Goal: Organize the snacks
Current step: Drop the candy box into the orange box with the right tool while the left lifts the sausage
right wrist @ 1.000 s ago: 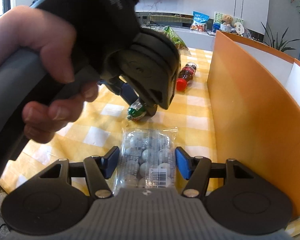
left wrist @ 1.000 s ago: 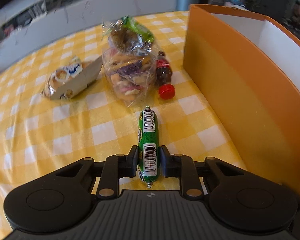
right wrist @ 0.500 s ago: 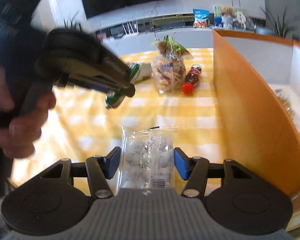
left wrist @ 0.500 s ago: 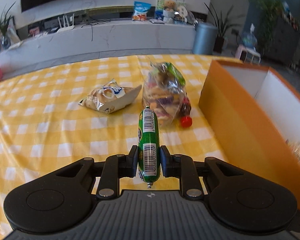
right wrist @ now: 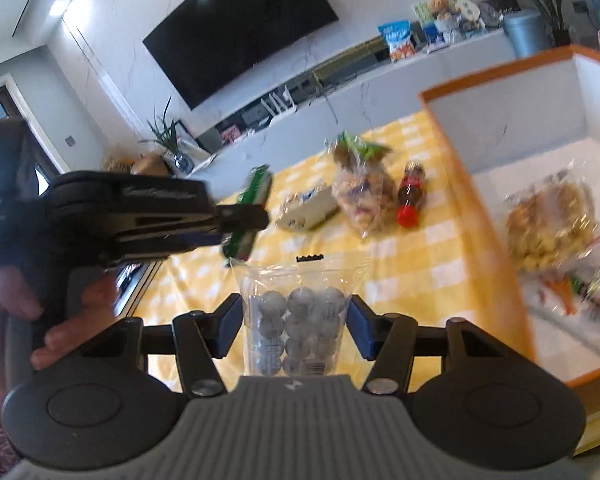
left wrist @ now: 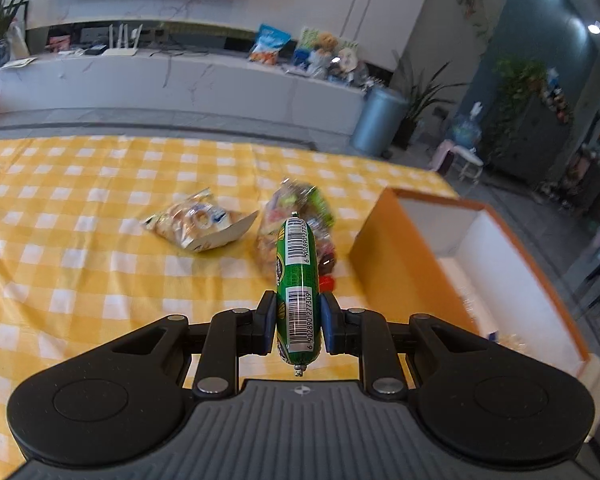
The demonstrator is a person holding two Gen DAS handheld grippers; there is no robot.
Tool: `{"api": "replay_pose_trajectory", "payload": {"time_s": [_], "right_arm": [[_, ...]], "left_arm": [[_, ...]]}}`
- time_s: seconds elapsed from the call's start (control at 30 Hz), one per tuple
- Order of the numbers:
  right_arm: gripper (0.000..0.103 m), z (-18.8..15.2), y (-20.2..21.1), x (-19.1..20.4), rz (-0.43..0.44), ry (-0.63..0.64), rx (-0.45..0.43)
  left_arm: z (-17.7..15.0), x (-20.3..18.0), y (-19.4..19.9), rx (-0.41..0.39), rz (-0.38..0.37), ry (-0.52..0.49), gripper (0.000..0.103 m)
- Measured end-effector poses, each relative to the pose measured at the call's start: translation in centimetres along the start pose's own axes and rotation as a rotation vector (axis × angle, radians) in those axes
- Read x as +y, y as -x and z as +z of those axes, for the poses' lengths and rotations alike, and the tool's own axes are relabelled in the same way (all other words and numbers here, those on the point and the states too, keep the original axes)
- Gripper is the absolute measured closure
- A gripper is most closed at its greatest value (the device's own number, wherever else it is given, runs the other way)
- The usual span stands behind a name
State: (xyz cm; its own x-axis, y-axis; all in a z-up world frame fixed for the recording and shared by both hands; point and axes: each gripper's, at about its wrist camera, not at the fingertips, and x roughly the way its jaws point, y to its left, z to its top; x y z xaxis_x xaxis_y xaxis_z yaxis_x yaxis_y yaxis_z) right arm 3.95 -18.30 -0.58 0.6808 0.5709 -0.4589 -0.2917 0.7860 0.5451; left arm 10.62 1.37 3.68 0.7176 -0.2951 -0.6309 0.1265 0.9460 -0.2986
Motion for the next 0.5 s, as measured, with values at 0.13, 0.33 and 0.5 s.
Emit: {"api": "replay_pose_trajectory", "payload": {"time_s": [0.13, 0.33, 0.5], "right_arm": [[0.048, 0.6, 0.9, -0.9, 0.053, -0.085, -0.029], [0.048, 1.6, 2.2, -1.2, 0.062, -0.1, -0.094], [0.048, 3.5, 5.4, -2.8, 0.135, -0.177, -0.188]], "left_arm": [[0.4, -0.6, 1.4, -0.032, -0.018, -0.009, 0.078], [0.7, -0.3, 2.2, -0.033, -0.063, 0.027, 0.078], [1.0, -0.8, 3.6, -0.065, -0.085, 0.019, 0.078]]}}
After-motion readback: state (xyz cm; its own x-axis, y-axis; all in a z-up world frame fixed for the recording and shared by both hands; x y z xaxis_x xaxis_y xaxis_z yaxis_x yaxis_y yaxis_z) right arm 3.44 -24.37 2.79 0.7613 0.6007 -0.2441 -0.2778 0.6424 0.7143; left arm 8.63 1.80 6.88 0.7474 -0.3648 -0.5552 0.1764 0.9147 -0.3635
